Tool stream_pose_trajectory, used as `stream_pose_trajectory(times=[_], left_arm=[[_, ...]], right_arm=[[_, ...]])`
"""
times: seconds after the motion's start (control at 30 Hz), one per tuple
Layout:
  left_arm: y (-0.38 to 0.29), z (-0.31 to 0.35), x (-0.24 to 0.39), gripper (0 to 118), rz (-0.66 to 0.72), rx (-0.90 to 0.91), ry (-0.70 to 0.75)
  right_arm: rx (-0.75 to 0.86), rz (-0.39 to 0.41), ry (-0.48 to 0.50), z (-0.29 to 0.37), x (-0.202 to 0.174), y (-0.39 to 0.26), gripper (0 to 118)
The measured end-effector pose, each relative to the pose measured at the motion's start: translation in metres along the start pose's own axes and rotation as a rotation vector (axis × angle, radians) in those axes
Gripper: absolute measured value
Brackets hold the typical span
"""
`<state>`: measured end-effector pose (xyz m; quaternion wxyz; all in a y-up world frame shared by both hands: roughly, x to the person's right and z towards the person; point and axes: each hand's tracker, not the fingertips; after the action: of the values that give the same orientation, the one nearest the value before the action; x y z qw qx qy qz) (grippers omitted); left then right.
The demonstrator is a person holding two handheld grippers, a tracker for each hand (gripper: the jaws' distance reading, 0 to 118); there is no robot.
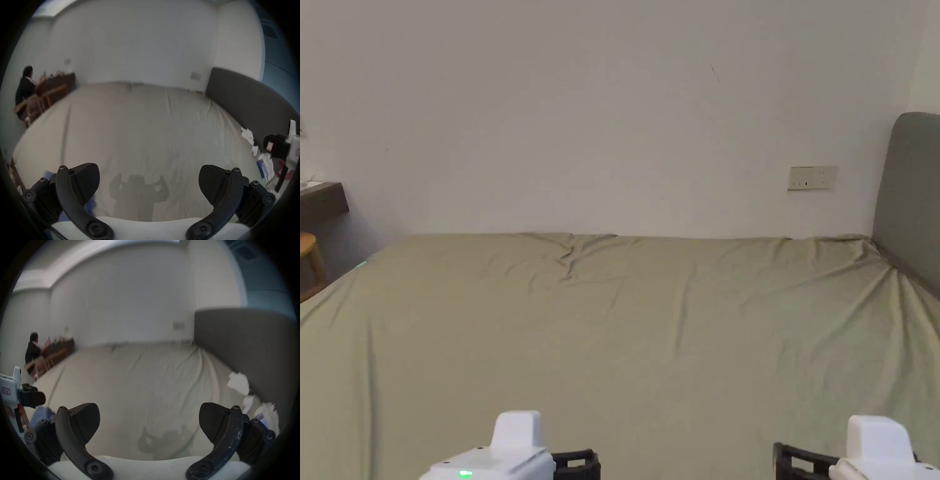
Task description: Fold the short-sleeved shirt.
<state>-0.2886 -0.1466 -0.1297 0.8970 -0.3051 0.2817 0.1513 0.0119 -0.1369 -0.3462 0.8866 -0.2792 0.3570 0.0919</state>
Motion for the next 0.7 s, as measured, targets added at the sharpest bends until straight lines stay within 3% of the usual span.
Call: stream_pose_trajectory(times=[0.13, 0.2, 0.3, 0.37, 0.4, 0.43, 0.5, 0.57, 0.7], left_arm=[[-0.034, -0.08, 0.02, 118, 0.039, -0.082, -0.008], [-0.05, -0.109, 0.028, 118, 0.039, -0.131, 0.013], [-0.073, -0.131, 0.047, 118, -0.072, -0.191, 0.088], [-0.088, -0.13, 0.052, 118, -0.092, -0.105, 0.117], [-0.08, -0.125, 0.048, 118, -0.082, -0.133, 0.099], [-0.081, -0.133, 0.045, 118, -0.073, -0.153, 0.087], [-0.085, -0.131, 0.045, 118, -0.061, -0.141, 0.069], [-0.077, -0.131, 0.043, 118, -0.071, -0.149, 0.083], [-0.08, -0.13, 0.042, 118, -0.07, -0.143, 0.088]], right_arm=[[-0.088, 0.065, -0.041, -0.077, -0.011, -0.052, 118], [-0.183, 0.0, -0.07, -0.103, -0.012, -0.069, 118], [-0.226, -0.025, -0.068, -0.13, -0.009, -0.097, 118], [-0.416, -0.032, -0.129, -0.148, -0.007, -0.121, 118], [-0.291, -0.045, -0.081, -0.136, -0.008, -0.113, 118], [-0.247, -0.046, -0.095, -0.127, -0.009, -0.101, 118], [-0.352, -0.005, -0.103, -0.14, -0.014, -0.107, 118], [-0.282, -0.058, -0.081, -0.13, -0.007, -0.107, 118], [-0.308, -0.027, -0.103, -0.132, -0.013, -0.104, 118]])
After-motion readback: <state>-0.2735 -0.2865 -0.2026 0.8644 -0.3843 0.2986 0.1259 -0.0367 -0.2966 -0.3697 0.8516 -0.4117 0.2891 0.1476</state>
